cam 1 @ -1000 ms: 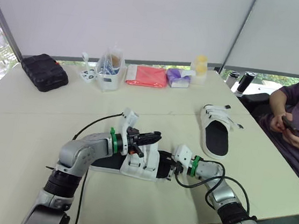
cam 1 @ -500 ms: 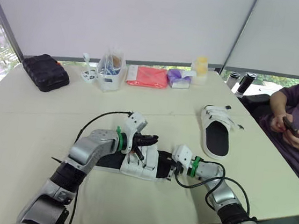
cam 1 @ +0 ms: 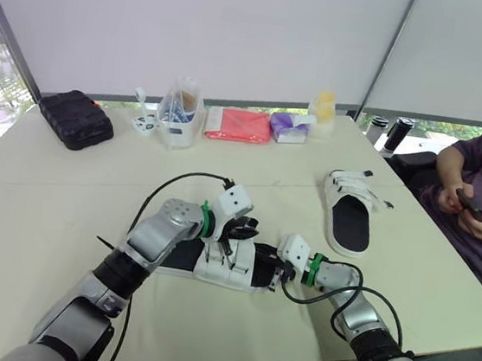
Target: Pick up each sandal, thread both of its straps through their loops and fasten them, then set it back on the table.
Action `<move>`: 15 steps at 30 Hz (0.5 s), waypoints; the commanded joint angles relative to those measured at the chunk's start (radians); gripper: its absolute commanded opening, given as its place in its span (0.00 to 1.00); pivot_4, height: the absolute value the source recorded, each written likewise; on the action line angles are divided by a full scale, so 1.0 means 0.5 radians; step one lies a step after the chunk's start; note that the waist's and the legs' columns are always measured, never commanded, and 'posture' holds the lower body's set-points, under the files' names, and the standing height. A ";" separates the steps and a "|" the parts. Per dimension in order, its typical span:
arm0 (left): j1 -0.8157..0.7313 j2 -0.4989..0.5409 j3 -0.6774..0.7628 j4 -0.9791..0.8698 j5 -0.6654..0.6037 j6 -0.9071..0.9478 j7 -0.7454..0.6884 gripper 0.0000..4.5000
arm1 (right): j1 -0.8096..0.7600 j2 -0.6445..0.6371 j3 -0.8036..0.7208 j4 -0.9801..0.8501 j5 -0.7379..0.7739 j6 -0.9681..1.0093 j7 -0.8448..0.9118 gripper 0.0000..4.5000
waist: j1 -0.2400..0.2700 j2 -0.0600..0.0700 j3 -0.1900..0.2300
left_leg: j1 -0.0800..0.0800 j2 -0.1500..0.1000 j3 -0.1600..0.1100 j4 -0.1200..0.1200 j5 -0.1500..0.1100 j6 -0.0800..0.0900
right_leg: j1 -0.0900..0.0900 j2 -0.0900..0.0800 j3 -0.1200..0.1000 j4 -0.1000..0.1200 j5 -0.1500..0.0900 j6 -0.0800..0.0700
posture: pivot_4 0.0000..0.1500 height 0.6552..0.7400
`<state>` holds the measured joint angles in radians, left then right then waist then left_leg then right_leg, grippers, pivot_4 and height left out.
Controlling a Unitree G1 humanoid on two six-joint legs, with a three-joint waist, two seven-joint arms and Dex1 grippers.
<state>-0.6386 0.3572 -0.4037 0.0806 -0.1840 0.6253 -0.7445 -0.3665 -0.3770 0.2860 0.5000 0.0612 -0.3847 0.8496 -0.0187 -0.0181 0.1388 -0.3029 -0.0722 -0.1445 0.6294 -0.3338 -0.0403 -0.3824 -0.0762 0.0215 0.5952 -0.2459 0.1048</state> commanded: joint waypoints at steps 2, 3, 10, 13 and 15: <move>0.143 0.013 0.240 -0.154 -0.167 0.136 -0.026 0.75 | 0.165 -0.034 0.135 0.290 -0.218 0.197 0.004 0.00 | -0.006 0.002 0.000 | 0.000 0.000 0.000 -0.001 0.000 0.000 | 0.001 0.000 0.000 0.000 0.000 0.000 | 1.00 1.00; 0.161 0.005 0.280 -0.194 -0.207 0.152 -0.037 0.75 | 0.164 -0.034 0.135 0.292 -0.218 0.197 0.005 0.00 | -0.006 0.002 0.001 | -0.001 0.000 0.000 -0.002 0.000 0.000 | 0.002 0.000 0.000 0.001 0.000 0.000 | 1.00 1.00; 0.522 0.085 1.016 -0.888 -1.378 0.952 -0.179 0.75 | 0.164 -0.045 0.101 0.252 -0.182 0.210 0.015 0.00 | -0.019 -0.001 0.009 | -0.007 0.003 0.000 -0.005 0.001 0.001 | -0.013 0.001 -0.001 0.004 0.000 0.000 | 1.00 1.00; 0.912 0.525 1.027 -1.165 -1.507 1.033 -0.466 0.75 | 0.187 -0.070 0.035 0.098 -0.098 0.268 0.020 0.00 | -0.049 0.012 0.016 | -0.005 0.002 0.002 -0.007 0.000 0.001 | -0.014 0.000 0.000 0.003 0.000 0.000 | 1.00 1.00; 1.088 0.719 1.010 -1.218 -1.459 0.962 -0.551 0.75 | 0.218 -0.094 -0.011 -0.010 -0.052 0.312 0.022 0.00 | -0.033 0.011 0.027 | -0.002 -0.002 0.002 -0.007 0.003 0.006 | -0.022 -0.003 0.001 0.002 0.000 0.000 | 1.00 1.00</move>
<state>-0.1057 0.6897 0.0945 -0.4766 -0.9033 1.1267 -0.9694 -0.3263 -0.3887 0.2626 0.4057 0.0853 -0.3677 0.8615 -0.0353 -0.0129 0.1526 -0.3068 -0.0735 -0.1440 0.6267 -0.3321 -0.0367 -0.3959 -0.0776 0.0217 0.5964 -0.2457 0.1046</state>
